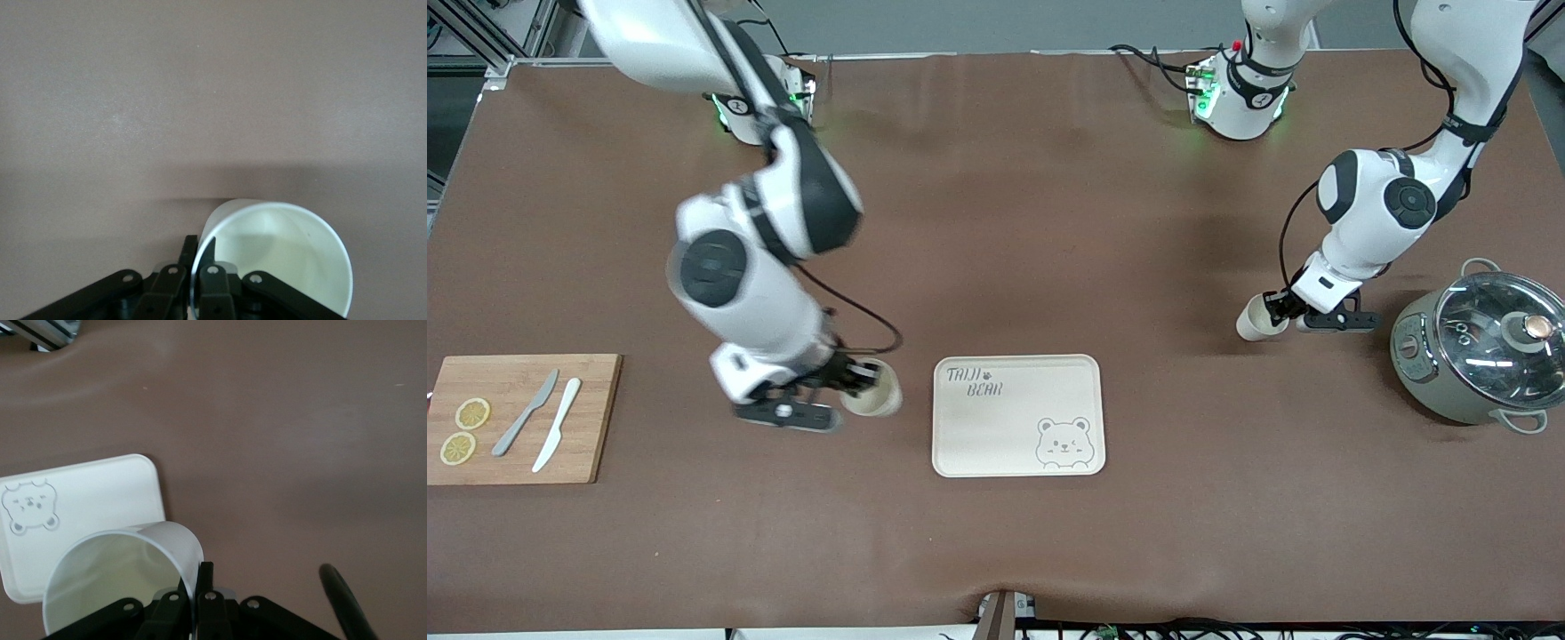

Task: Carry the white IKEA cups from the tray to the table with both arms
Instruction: 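Lift the cup off the tray and carry it toward the wooden board, then release the cup with the left gripper while the right gripper lowers its cup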

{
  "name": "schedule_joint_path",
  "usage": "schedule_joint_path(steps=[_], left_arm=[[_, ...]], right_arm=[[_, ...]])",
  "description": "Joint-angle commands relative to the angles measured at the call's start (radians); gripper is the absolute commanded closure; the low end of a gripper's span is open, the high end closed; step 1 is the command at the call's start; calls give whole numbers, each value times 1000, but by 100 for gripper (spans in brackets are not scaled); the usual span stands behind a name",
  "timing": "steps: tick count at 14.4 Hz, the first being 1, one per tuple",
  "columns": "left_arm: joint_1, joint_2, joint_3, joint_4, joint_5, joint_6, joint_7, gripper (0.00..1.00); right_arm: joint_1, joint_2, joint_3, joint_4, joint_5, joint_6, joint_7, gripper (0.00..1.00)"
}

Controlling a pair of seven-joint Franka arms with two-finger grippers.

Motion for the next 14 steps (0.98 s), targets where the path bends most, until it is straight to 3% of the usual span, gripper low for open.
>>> schedule_joint_path(steps=[1, 4, 8, 12, 14], left_arm=[[17, 3, -14, 6, -6, 13, 54, 0], [17, -3, -12, 9, -7, 8, 38, 0], [15, -45, -17, 20, -12, -67, 15, 0], [14, -173, -41, 34, -33, -267, 11, 0], [14, -221, -78, 87, -103, -413, 19, 0]], right_arm=[[-95, -157, 18, -104, 12, -115, -111, 100], [-225, -261, 16, -187, 7, -186, -316, 100], [-400, -288, 16, -277, 7, -165, -606, 100], [-442, -281, 16, -449, 7, 57, -676, 100], [-433, -275, 18, -544, 9, 206, -676, 100]])
